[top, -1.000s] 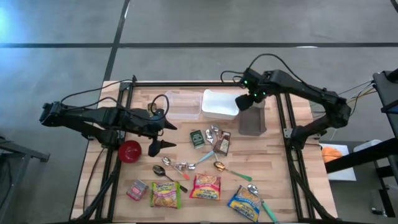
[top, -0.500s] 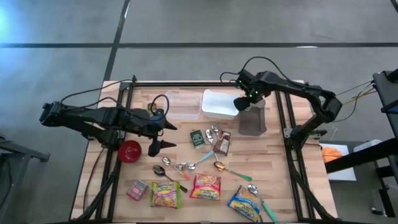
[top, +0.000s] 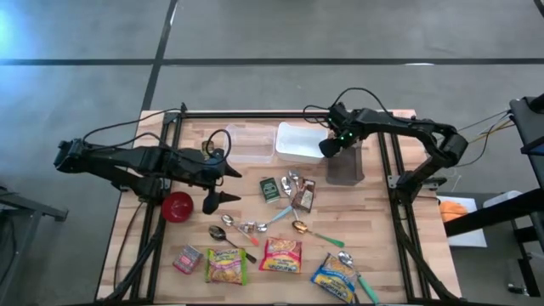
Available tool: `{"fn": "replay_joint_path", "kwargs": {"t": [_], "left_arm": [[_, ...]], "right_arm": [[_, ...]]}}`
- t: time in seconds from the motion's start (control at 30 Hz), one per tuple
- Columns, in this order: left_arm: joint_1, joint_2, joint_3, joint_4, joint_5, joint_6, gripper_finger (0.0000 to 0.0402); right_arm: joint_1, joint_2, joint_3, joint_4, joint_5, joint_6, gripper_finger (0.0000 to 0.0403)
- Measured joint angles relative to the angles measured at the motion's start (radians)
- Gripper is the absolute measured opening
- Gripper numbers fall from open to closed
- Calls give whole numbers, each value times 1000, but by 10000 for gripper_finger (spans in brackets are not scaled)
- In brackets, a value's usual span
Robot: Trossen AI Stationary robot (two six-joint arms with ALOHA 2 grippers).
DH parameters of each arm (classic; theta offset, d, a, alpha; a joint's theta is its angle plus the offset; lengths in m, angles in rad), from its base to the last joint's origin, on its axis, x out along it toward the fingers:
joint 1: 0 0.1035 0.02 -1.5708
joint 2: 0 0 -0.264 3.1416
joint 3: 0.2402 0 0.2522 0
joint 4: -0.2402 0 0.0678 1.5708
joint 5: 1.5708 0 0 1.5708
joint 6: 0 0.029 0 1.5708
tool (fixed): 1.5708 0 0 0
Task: Pick & Place Food Item
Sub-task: Put the top brown seasoning bottle into the black bin, then put the orange seasoning bag into the black bin
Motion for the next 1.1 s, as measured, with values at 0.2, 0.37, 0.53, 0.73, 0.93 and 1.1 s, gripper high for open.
{"fn": "replay_joint_path", "kwargs": {"t": [0.2,0.37,0.53,0.73,0.93,1.1], "left_arm": [[0,0,0,0,0,0,355],[0,0,0,0,0,0,355],[0,0,0,0,0,0,355],[0,1,0,0,0,0,355],[0,1,0,0,0,0,354],[0,1,0,0,0,0,354]], "right_arm": [[-1,0,-24,40,-17,19,169],[-1,0,-24,36,-17,19,169],[-1,0,-16,21,-24,23,240],[0,0,-6,-7,-23,27,329],[0,-7,32,-98,-13,26,342],[7,-68,54,-112,-7,26,343]]}}
